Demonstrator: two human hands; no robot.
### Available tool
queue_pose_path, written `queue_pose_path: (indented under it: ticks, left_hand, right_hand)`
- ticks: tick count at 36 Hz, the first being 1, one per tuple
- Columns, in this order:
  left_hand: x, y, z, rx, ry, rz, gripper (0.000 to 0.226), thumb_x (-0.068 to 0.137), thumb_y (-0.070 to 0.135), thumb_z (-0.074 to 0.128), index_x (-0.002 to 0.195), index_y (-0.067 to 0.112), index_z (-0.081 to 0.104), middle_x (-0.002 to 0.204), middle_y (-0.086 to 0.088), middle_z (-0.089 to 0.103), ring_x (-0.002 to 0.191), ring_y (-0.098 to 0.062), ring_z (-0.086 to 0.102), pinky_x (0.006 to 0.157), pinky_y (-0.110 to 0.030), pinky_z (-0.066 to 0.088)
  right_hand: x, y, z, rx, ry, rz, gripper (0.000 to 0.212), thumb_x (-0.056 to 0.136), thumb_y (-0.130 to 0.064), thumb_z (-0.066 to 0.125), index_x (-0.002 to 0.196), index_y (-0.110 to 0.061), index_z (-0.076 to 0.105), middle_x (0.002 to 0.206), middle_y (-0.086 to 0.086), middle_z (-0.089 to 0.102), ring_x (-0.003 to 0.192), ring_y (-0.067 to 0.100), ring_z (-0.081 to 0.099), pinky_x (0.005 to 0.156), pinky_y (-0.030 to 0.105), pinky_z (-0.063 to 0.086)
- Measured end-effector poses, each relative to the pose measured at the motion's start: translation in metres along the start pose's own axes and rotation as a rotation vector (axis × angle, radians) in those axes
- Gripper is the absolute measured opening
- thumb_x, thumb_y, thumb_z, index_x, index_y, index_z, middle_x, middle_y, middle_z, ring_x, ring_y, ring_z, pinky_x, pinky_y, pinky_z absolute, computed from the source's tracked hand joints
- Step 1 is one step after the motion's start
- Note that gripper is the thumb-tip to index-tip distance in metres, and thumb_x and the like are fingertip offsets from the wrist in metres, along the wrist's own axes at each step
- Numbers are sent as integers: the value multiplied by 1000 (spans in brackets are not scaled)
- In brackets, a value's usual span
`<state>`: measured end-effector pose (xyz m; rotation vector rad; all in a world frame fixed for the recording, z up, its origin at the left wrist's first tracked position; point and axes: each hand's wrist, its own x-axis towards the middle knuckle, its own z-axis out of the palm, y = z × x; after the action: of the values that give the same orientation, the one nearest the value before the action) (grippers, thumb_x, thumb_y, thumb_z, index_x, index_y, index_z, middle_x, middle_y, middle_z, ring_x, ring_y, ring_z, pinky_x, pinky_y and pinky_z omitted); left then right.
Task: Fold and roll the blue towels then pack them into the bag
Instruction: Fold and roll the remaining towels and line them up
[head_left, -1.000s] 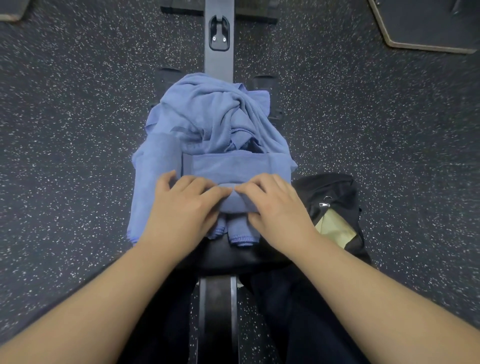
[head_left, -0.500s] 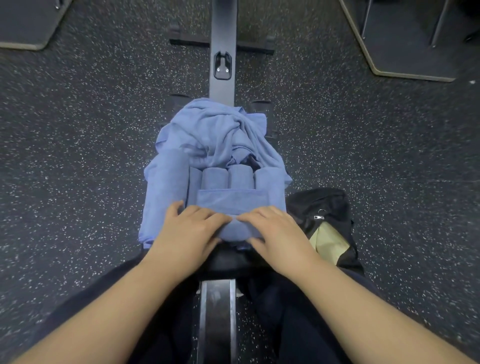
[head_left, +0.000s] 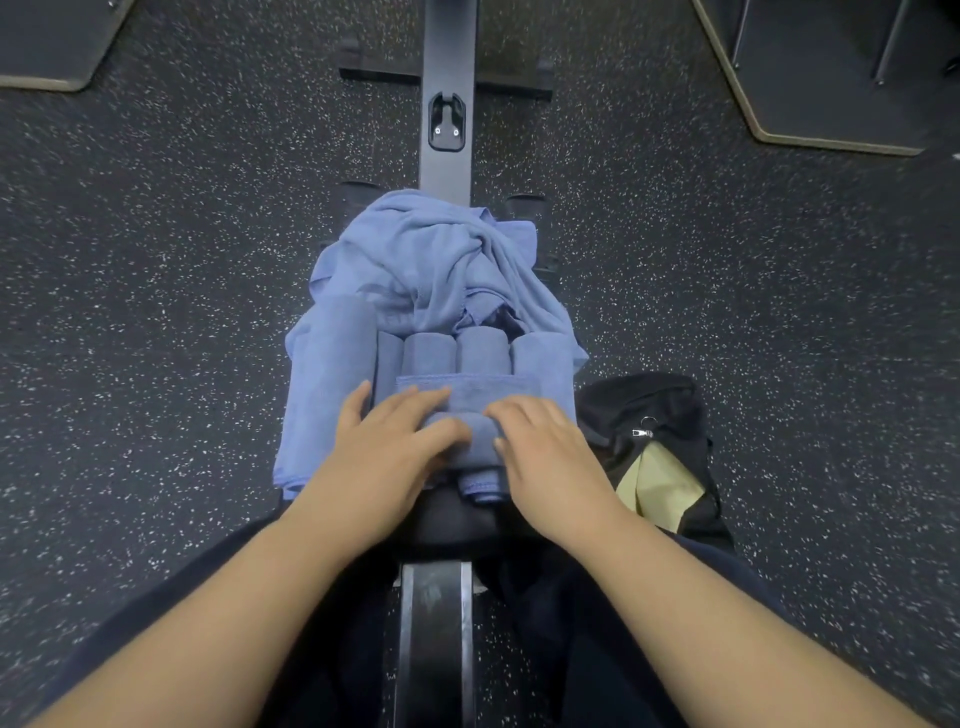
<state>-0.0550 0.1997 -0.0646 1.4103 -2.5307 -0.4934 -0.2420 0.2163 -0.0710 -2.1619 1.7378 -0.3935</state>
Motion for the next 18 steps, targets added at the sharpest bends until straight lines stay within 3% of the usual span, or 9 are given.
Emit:
queue_pose_path:
  ticks: [4,8,11,14,18]
  left_hand:
    - [2,-2,-1,1,66,-16,28,79,36,37,103,38,51,123,-6,59,116,-28,54,103,-53,27]
    - [3,-5,1,30,153,-40,32,77,35,43,102,36,63,111,-2,60,107,-20,45,92,-38,25]
    - [3,-3,3,38,160,-86,35,79,34,42,103,35,66,107,2,61,102,-18,48,88,-36,26]
    - [5,0,2,77,132,-117,36,78,33,41,106,34,65,106,3,62,100,-22,57,86,-37,28]
    - [8,2,1,98,92,-170,39,81,33,39,109,32,67,108,3,63,102,-24,60,87,-39,31]
  right_hand:
    - [3,0,2,79,33,71,29,90,-16,46,114,-11,61,111,8,55,102,31,52,89,41,44]
    - [6,-1,3,96,63,100,34,91,-20,45,119,-12,63,111,9,57,101,32,55,88,40,45]
    - [6,-1,4,33,172,86,32,90,-26,44,113,-17,65,105,4,60,95,26,57,84,34,46]
    - [6,-3,6,-23,283,37,25,83,-19,50,104,-19,65,101,1,59,94,19,48,81,25,33]
    - [5,-7,5,-36,329,-65,25,78,-14,49,95,-18,67,96,2,58,91,20,45,78,26,32]
